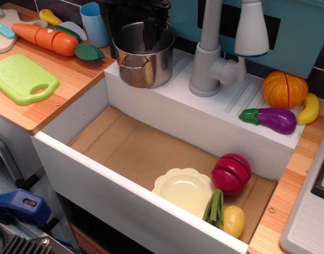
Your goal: Put pot or pan in sink
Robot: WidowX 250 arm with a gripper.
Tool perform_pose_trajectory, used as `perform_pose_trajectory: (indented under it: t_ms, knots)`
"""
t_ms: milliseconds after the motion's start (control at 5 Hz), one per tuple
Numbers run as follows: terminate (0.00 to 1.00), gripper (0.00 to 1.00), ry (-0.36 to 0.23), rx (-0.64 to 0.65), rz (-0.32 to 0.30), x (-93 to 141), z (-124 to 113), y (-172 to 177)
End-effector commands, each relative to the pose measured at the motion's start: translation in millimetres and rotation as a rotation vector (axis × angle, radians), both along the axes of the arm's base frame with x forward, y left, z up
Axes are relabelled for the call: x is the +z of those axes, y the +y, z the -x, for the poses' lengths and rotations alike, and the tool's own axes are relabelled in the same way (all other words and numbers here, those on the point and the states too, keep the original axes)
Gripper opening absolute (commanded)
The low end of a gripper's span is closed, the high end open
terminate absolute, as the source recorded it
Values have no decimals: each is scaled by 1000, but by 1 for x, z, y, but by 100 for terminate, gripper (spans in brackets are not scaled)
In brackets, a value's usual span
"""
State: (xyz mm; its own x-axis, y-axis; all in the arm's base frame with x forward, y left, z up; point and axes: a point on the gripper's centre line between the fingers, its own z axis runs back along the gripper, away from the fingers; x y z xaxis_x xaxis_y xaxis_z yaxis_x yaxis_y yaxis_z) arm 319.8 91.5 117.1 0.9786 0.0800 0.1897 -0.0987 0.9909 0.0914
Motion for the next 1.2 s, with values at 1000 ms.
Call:
perform_pose_trajectory:
  t_ms: [1000]
  knots:
    - [0,100,-162,-251,-46,-26,-54,-13]
